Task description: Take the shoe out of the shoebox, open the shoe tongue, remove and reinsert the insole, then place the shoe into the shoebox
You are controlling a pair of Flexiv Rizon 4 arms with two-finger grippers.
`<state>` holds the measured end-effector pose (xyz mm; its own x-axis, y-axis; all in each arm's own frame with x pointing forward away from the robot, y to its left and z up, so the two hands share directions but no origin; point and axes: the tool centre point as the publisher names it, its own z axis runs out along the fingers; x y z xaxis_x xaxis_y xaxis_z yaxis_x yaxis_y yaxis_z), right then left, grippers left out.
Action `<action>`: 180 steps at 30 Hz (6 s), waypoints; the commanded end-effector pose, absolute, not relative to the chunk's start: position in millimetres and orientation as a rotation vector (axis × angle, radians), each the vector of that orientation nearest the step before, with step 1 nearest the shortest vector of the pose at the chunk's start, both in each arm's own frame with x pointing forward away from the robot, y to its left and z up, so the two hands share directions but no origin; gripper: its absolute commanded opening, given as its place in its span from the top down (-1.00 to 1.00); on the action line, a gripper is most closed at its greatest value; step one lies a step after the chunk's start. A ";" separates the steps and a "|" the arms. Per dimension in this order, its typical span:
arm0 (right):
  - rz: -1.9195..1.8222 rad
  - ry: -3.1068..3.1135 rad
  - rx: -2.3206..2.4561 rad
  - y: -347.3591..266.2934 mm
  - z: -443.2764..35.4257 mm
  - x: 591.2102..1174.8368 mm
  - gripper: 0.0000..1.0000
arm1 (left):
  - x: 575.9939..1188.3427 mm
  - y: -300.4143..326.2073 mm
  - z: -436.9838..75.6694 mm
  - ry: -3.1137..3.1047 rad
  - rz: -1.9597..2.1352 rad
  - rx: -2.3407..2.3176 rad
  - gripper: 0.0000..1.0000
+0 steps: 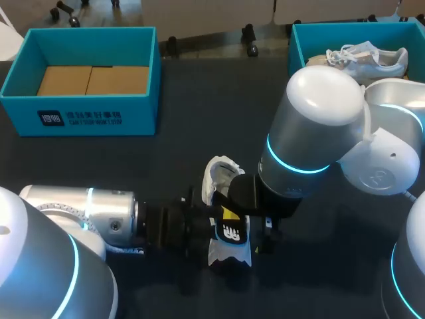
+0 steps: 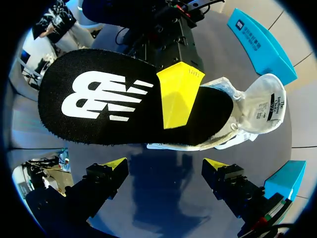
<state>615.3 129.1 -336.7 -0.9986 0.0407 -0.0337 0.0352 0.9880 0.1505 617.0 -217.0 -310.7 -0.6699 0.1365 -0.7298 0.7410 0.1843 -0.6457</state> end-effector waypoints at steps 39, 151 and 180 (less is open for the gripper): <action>0.234 3.095 0.060 130.5 -338.8 615.1 -1.00 | 647.6 -220.7 -339.4 1.850 -1.419 0.881 1.00; 0.234 3.095 0.060 130.5 -338.8 615.1 -1.00 | 621.4 -213.9 -317.6 1.903 -1.468 0.959 1.00; 0.234 3.095 0.060 130.5 -338.8 615.1 -1.00 | 648.4 -208.9 -343.3 1.828 -1.180 1.074 1.00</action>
<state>615.3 129.2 -336.7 -0.9986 0.0407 -0.0337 0.0352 0.9880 0.1505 648.5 -207.1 -342.4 -0.4108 0.2638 -0.8727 0.9047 0.2363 -0.3544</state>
